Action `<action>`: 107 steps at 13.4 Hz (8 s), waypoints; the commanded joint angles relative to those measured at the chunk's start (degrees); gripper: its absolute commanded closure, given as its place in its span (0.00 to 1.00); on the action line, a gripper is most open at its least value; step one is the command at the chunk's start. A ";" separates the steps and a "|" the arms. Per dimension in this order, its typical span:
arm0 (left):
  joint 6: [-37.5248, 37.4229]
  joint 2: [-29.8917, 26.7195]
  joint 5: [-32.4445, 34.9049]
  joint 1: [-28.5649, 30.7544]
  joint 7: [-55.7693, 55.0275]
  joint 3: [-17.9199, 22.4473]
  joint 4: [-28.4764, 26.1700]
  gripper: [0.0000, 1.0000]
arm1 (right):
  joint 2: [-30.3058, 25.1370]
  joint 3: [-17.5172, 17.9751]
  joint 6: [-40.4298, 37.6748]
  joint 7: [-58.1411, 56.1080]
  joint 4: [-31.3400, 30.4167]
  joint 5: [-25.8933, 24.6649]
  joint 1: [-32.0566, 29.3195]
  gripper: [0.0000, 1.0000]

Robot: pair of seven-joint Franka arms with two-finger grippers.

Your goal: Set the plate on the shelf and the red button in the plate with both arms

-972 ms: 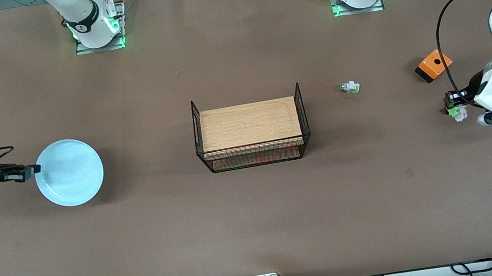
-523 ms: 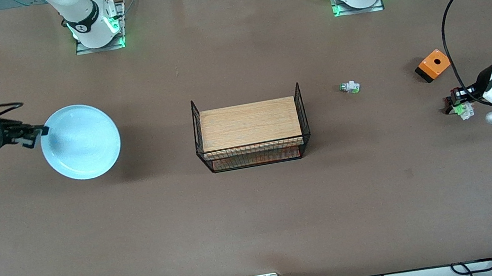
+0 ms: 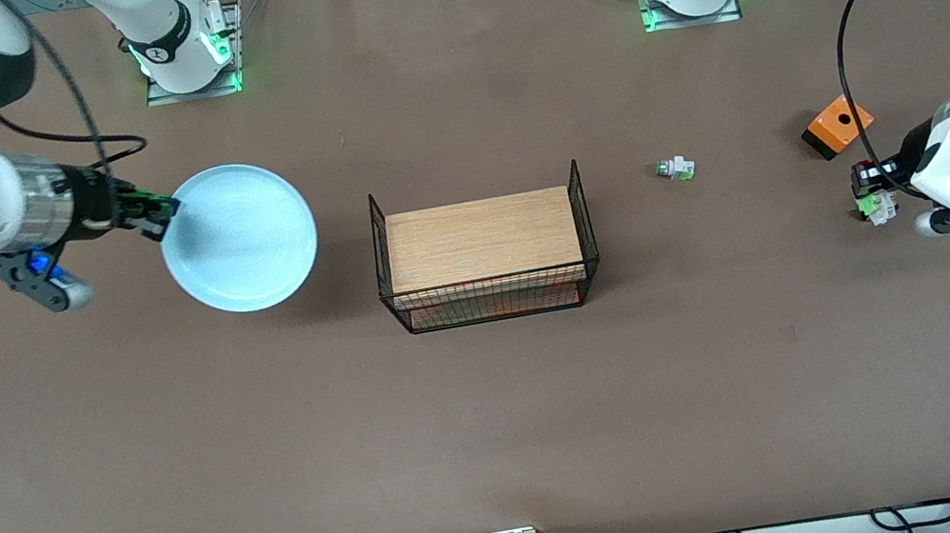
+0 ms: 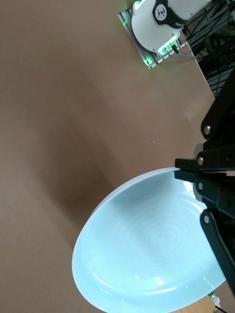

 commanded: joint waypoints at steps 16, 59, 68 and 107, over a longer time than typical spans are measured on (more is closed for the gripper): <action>-6.41 0.61 -0.02 -1.74 -12.10 -8.18 3.45 0.97 | 5.26 -0.58 15.55 31.98 -0.70 -10.28 28.70 1.00; -0.96 17.05 0.24 -19.05 -47.70 -22.95 15.05 0.96 | 8.79 -1.46 16.99 30.20 10.55 -22.15 29.43 0.00; 3.85 19.06 5.40 -21.50 -47.52 -22.86 15.05 0.96 | 3.34 -1.64 4.76 -7.52 10.99 -19.86 12.20 0.00; -3.86 8.44 14.30 13.20 -12.19 -21.55 18.75 0.00 | -15.05 -0.76 11.34 -43.66 -15.48 -14.76 -13.92 0.00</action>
